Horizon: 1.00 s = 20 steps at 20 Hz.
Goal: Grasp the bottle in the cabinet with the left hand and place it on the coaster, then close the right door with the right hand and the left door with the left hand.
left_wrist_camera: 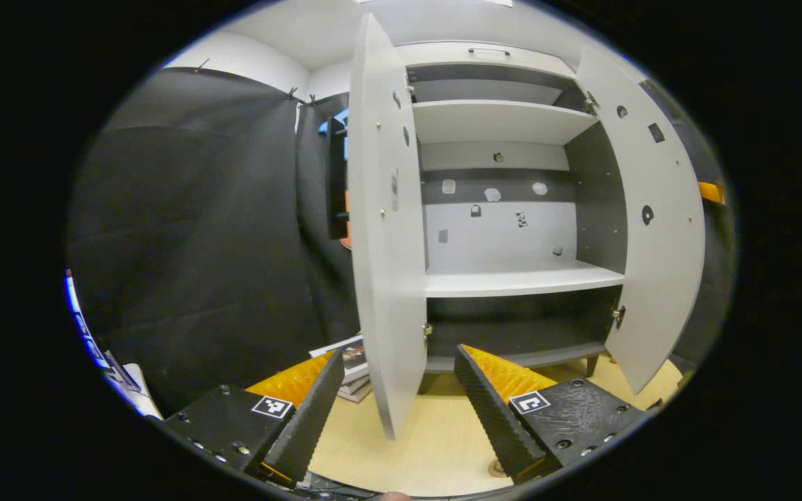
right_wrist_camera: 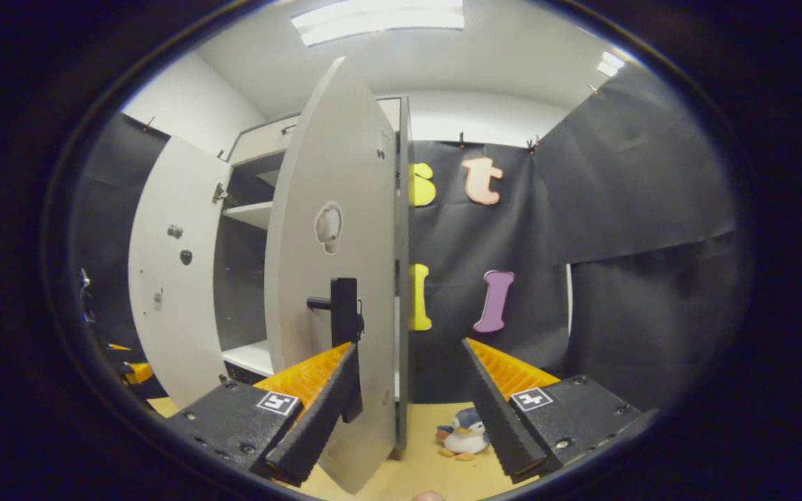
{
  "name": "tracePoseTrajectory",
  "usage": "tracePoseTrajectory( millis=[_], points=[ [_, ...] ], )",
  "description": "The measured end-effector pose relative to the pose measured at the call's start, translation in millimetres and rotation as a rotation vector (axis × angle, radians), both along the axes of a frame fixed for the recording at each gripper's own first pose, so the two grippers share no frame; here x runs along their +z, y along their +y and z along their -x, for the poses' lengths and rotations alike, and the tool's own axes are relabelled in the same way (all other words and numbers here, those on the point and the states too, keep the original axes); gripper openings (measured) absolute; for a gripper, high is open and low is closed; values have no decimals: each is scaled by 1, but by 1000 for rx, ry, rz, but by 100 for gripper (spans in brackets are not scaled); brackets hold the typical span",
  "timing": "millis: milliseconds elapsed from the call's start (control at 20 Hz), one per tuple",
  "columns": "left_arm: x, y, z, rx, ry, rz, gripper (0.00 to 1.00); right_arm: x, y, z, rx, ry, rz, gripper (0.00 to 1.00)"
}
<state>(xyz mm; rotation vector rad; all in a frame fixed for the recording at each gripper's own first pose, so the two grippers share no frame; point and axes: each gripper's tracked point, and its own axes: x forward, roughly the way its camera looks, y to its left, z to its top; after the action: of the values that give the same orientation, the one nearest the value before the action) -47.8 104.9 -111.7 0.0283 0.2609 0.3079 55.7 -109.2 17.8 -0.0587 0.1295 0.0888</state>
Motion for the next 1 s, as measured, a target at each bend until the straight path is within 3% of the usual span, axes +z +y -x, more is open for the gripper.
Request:
tracePoseTrajectory(
  millis=[150, 200, 400, 600, 850, 1000],
  points=[
    [8, 20, 8, 41, -17, -25, 96, -1, 14, -6, 32, 1, 67, 92],
    [9, 25, 11, 52, -19, -24, 97, -2, 19, -7, 47, 4, 71, 96],
    [16, 51, 14, 95, -26, -43, 98, -4, 28, -16, 67, 16, 42, 93],
    [32, 82, 8, 130, -41, -95, 98, -6, 33, -19, 71, 22, 18, 96],
    [59, 112, -9, 143, -97, -55, 97, -10, 46, -21, 82, 11, -13, 93],
    [70, 132, -15, 151, -107, -39, 98, -23, 74, -23, 141, 49, -40, 96]
  ],
)
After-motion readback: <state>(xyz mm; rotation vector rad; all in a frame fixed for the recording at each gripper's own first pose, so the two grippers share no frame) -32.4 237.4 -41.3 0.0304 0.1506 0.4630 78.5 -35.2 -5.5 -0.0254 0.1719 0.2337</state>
